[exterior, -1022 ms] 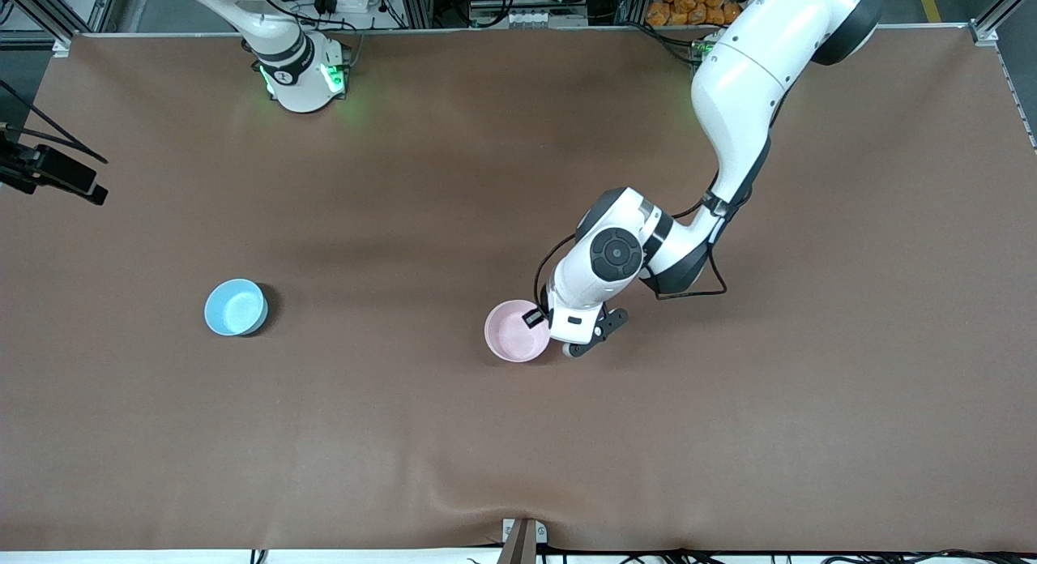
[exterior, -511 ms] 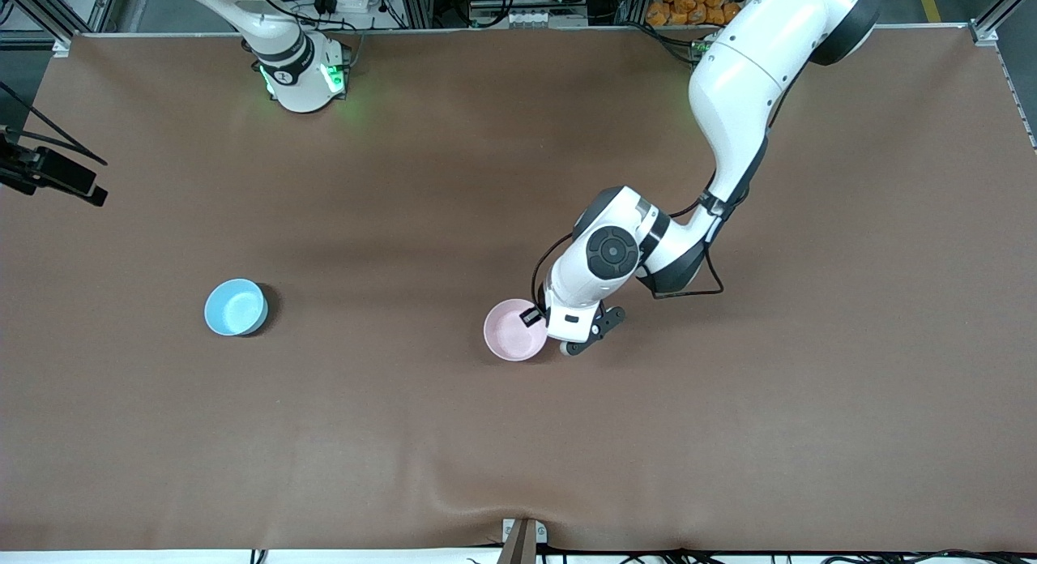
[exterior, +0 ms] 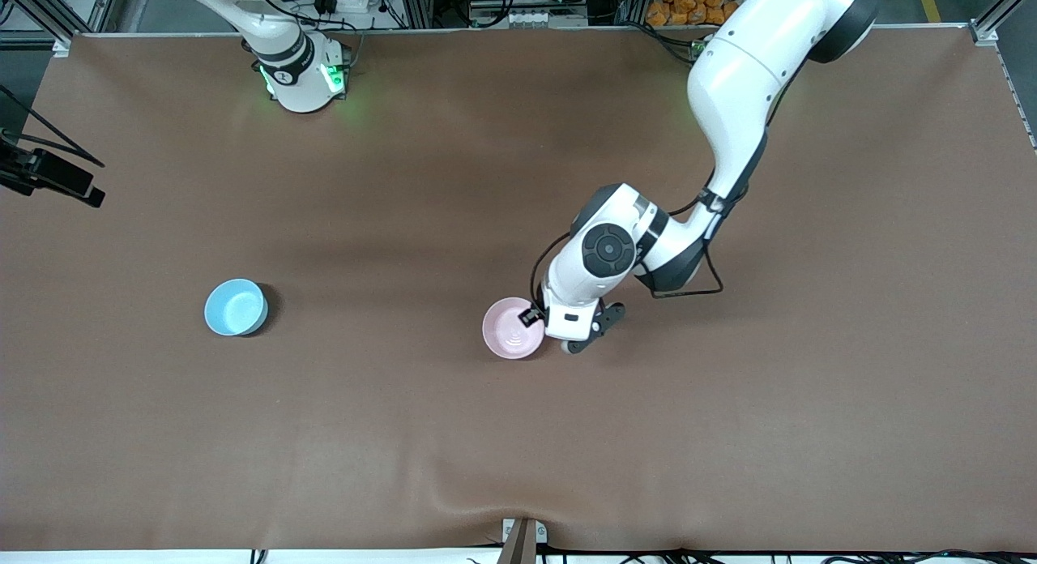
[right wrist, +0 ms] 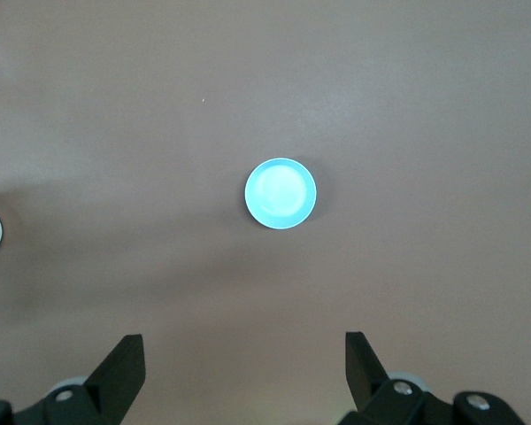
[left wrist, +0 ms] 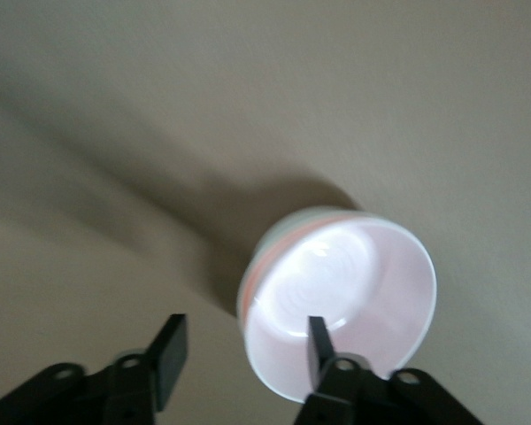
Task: Stack pink and blue bowls on white bowl
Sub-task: 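Raise the left gripper away while the right gripper reaches the blue bowl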
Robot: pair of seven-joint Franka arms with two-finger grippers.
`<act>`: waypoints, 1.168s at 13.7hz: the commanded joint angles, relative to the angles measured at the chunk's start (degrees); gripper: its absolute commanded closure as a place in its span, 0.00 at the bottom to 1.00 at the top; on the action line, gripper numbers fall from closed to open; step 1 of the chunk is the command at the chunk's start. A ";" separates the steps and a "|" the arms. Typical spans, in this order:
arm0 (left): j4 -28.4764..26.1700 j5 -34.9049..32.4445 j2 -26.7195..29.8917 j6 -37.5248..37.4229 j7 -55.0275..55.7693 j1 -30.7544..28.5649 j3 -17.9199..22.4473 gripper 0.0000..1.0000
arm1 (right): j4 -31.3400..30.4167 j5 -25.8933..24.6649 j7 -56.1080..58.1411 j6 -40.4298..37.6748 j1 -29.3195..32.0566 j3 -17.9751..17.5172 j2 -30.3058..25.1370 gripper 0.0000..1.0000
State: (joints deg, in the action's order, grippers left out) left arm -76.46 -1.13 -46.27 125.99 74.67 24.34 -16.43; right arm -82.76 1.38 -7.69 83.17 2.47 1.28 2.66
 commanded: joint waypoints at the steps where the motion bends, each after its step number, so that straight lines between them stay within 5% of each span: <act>1: -0.44 -4.48 8.45 -11.34 0.12 -1.38 2.45 0.00 | 1.28 0.55 0.66 -0.20 1.31 -0.66 2.34 0.00; 8: -0.44 -6.69 24.37 -27.63 -25.95 -18.86 2.02 0.00 | -0.89 0.90 7.60 3.47 5.96 -0.66 14.20 0.00; 12: -0.44 -6.52 29.56 -37.89 -37.99 -25.21 1.84 0.00 | -17.04 0.90 13.03 25.06 8.78 -0.66 14.65 0.00; 16: -0.44 -4.59 32.02 -39.68 -42.58 -26.09 2.11 0.00 | -24.63 0.99 14.36 37.57 8.78 -0.84 18.68 0.00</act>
State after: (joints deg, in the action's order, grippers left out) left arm -75.20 -6.72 -16.51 86.79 34.21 -1.12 -13.86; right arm -104.12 1.44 5.06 116.81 10.64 1.19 21.03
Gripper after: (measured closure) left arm 0.000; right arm 0.000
